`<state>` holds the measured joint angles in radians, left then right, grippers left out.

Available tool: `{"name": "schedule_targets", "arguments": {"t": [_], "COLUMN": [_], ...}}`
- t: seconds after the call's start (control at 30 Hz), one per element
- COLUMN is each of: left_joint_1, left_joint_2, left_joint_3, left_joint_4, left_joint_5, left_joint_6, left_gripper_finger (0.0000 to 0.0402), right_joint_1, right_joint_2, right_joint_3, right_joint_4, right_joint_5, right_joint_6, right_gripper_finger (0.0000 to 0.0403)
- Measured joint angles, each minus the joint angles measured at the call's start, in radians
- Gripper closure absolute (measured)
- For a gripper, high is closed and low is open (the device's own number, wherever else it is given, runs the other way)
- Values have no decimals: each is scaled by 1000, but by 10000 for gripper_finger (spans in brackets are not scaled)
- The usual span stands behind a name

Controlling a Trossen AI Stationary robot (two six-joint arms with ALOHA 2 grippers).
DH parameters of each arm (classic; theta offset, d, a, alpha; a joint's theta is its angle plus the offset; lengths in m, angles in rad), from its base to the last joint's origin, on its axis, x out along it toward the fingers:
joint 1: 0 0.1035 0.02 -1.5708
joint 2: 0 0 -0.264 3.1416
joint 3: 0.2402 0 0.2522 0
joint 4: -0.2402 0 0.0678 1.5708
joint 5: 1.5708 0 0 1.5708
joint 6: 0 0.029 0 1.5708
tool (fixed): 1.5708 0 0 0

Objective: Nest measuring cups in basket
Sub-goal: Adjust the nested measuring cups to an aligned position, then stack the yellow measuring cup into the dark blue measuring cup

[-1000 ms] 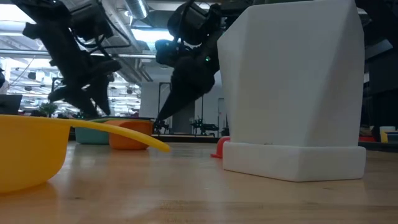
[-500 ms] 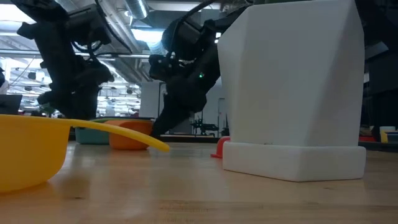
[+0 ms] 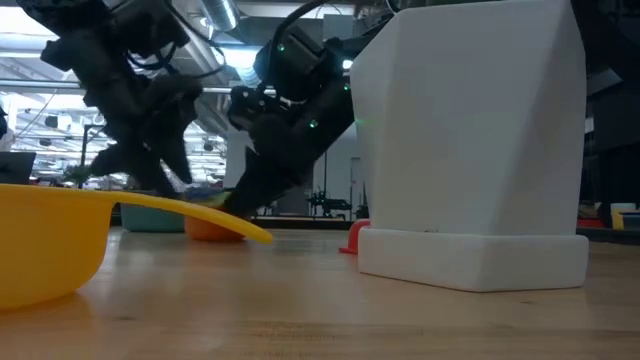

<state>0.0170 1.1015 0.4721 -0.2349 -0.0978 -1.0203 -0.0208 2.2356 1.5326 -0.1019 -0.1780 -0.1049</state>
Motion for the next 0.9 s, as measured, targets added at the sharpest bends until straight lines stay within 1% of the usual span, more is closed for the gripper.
{"name": "schedule_targets", "arguments": {"t": [0.13,0.33,0.53,0.67,0.73,0.9], "left_joint_1": [-1,-1,-1,-17,-36,-119], "left_joint_2": [0,0,-10,-38,-54,-84], "left_joint_3": [0,0,0,0,1,1], "left_joint_4": [56,38,37,40,51,74], "left_joint_5": [7,4,13,38,63,64], "left_joint_6": [0,1,10,52,68,61], "left_gripper_finger": [243,243,243,243,243,243], "right_joint_1": [0,-1,-22,-42,-51,-72], "right_joint_2": [0,0,-19,-55,-73,-133], "right_joint_3": [0,0,0,2,2,2], "right_joint_4": [27,-28,-158,-257,-313,-436], "right_joint_5": [0,0,1,0,1,1], "right_joint_6": [24,21,19,13,6,-8], "right_gripper_finger": [260,260,260,260,260,260]}}
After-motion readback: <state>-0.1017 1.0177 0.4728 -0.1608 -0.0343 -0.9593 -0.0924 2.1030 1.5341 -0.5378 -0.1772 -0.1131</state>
